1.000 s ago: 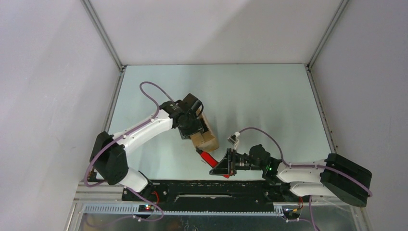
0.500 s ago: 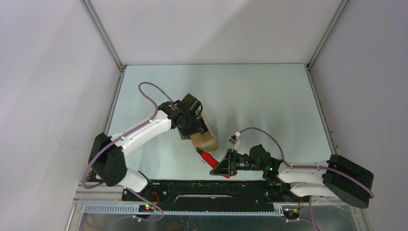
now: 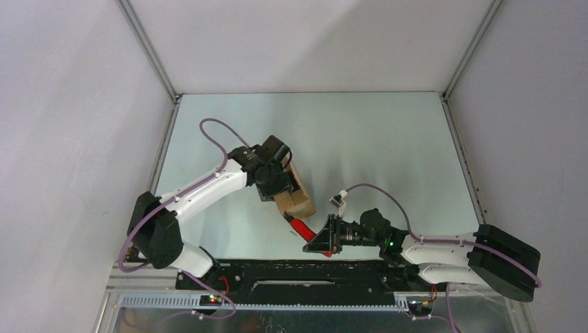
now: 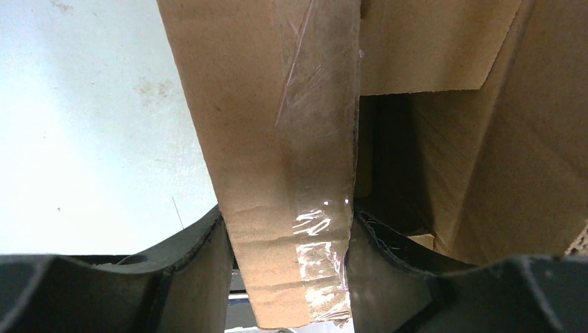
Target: Unpack the express box
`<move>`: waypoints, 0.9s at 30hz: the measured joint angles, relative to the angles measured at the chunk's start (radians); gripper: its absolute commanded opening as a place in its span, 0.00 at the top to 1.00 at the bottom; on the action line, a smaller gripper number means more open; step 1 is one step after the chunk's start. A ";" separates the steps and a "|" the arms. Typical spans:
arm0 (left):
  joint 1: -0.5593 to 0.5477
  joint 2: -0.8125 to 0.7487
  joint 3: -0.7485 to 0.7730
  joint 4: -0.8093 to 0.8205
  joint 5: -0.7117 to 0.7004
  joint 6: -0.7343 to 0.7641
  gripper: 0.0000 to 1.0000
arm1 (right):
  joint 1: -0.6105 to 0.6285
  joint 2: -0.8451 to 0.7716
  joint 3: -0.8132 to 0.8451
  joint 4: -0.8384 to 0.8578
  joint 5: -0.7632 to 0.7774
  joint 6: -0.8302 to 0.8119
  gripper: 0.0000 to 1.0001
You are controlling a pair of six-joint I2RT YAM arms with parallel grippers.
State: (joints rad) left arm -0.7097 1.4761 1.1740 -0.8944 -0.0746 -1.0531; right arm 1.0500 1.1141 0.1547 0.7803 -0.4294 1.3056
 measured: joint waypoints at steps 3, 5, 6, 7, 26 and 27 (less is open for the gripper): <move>0.000 0.000 0.000 0.000 0.000 0.000 0.88 | 0.000 0.000 0.000 0.000 0.000 0.000 1.00; 0.000 0.000 0.000 0.000 0.000 0.000 0.88 | 0.000 0.000 0.000 0.000 0.000 0.000 1.00; 0.000 0.000 0.000 0.000 0.000 0.000 0.88 | 0.000 0.000 0.000 0.000 0.000 0.000 1.00; 0.000 0.000 0.000 0.000 0.000 0.000 0.88 | 0.001 0.000 0.000 0.000 0.000 0.000 1.00; 0.000 0.000 0.000 0.000 0.000 0.000 0.89 | 0.009 -0.013 0.000 -0.010 0.009 0.000 1.00; 0.000 0.000 0.000 0.000 0.000 0.000 0.89 | 0.009 -0.014 0.000 -0.010 0.010 0.000 1.00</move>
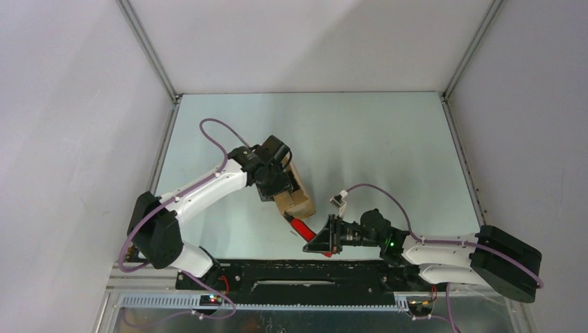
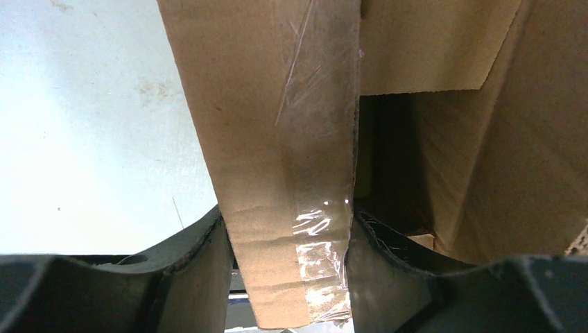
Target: Unpack the express box
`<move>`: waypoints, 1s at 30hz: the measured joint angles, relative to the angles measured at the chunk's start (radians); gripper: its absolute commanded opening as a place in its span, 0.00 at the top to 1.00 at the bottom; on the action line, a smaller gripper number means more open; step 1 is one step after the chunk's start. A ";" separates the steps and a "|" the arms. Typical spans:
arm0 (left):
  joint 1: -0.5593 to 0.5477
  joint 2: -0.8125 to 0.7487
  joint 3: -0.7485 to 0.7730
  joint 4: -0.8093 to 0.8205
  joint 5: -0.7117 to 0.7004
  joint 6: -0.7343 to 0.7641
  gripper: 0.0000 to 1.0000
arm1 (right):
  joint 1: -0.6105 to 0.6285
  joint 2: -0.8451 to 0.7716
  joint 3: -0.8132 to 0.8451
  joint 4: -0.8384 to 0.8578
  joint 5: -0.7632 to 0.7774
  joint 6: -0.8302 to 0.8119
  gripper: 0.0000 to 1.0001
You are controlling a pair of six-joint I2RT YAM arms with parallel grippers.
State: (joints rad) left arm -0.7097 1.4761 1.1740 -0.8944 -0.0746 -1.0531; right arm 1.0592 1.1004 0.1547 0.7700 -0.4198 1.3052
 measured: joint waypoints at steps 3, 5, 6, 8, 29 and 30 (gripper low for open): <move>0.000 0.000 0.000 0.000 0.000 0.000 0.89 | 0.000 -0.004 0.000 -0.003 0.001 0.000 1.00; 0.000 0.000 0.000 0.000 0.000 0.000 0.89 | 0.002 -0.005 0.000 -0.003 0.002 0.000 1.00; 0.000 0.000 0.000 0.000 0.000 0.000 0.89 | 0.002 -0.005 0.000 -0.003 0.002 0.000 1.00; 0.000 0.000 0.000 0.000 0.000 0.000 0.89 | 0.003 -0.005 0.000 -0.005 0.003 0.000 1.00; 0.000 0.000 0.000 -0.001 0.000 0.000 0.90 | 0.005 -0.017 0.000 -0.007 0.007 0.000 1.00; 0.000 0.000 0.000 -0.001 0.000 0.000 0.90 | 0.006 -0.017 0.000 -0.007 0.008 0.000 1.00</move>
